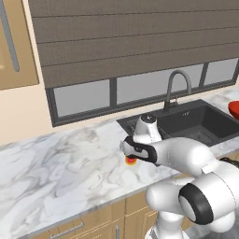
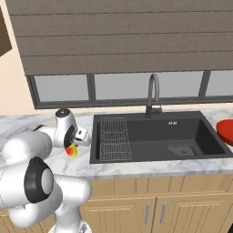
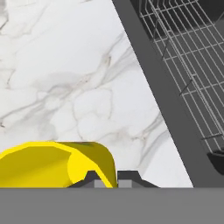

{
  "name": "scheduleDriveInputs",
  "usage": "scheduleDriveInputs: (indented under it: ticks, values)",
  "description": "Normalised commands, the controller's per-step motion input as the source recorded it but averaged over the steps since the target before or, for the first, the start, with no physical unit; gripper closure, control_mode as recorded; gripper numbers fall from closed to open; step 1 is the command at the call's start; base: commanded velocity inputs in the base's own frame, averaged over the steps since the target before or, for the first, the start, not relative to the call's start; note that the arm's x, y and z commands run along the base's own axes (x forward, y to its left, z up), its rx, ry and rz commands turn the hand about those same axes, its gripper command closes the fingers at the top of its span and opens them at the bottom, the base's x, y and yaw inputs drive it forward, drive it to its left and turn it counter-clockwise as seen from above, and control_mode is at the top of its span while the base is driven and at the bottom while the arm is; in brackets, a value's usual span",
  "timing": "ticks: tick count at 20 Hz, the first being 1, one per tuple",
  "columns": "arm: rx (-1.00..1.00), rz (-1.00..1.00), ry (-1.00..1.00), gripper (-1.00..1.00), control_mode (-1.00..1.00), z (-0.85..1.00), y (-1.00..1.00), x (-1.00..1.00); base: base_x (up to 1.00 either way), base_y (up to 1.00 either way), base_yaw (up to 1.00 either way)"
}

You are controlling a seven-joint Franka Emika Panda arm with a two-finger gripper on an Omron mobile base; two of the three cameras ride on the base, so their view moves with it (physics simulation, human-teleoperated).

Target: Pick the cup and bowl from the counter and place them on the counter next to the sink.

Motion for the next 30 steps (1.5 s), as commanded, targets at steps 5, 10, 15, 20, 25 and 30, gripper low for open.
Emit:
scheduleDriveInputs:
  ticks: [5,10,15,20,25,30]
  values:
    - [0.0,0.0,0.0,-1.0,-1.0,0.0,0.0,-0.02,0.0,0.0,0.0]
    - [-0.01,-0.04,0.0,-1.0,-1.0,0.02,0.02,-0.04,0.0,0.0,0.0]
    - [-0.01,-0.11,-0.01,-1.0,-1.0,0.33,0.02,0.0,0.0,0.0,0.0]
    - [0.0,-0.09,0.0,-1.0,-1.0,0.57,0.01,0.0,0.0,0.0,0.0]
    - [0.01,-0.04,0.02,-1.0,-1.0,0.52,-0.05,-0.17,0.0,0.0,0.0]
    - [0.03,0.02,0.15,-1.0,-1.0,0.44,-0.19,-0.72,0.0,0.0,0.0]
